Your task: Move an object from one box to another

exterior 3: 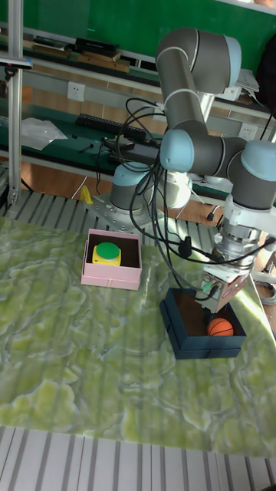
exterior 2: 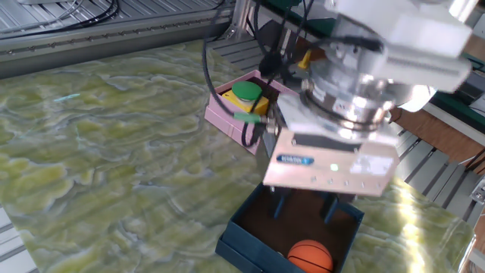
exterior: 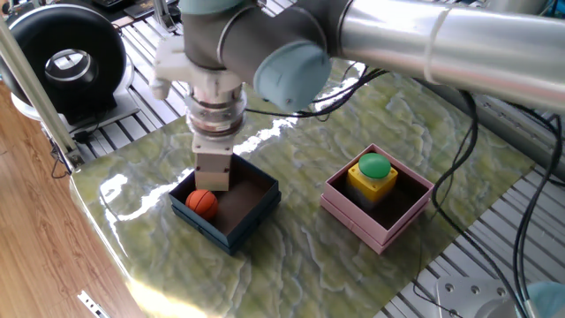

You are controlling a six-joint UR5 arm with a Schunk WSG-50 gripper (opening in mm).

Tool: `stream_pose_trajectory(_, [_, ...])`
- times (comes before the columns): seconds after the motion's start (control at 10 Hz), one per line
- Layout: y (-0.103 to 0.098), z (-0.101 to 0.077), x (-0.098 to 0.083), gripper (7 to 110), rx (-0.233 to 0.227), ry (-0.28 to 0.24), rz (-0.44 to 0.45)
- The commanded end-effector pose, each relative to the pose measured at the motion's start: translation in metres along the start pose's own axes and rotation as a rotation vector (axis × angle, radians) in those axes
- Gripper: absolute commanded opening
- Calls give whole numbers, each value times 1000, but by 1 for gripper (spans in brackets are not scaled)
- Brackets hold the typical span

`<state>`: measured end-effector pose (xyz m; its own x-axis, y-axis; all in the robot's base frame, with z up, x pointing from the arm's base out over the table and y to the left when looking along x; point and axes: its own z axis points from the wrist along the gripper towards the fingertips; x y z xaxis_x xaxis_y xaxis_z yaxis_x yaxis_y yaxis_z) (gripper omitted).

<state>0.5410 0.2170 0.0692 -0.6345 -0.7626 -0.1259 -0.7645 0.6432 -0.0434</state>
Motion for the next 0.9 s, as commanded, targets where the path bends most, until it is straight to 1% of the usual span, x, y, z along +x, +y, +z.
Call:
stream_pose_trajectory(0.0, [3,18,-9,66,43,-12,30])
stream_pose_trajectory(0.1, [2,19,-5,44,51,-2,28])
stream_pose_trajectory(0.3, [9,22,1,44,22,2,17])
stream_pose_trajectory(0.5, [16,26,0,44,3,-3,15])
stream_pose_trajectory(0.6, [24,28,-1,44,-27,-6,11])
stream_pose_trajectory(0.7, [32,25,2,44,-60,5,-5])
stream_pose_trajectory(0.8, [34,20,7,44,-68,14,-12])
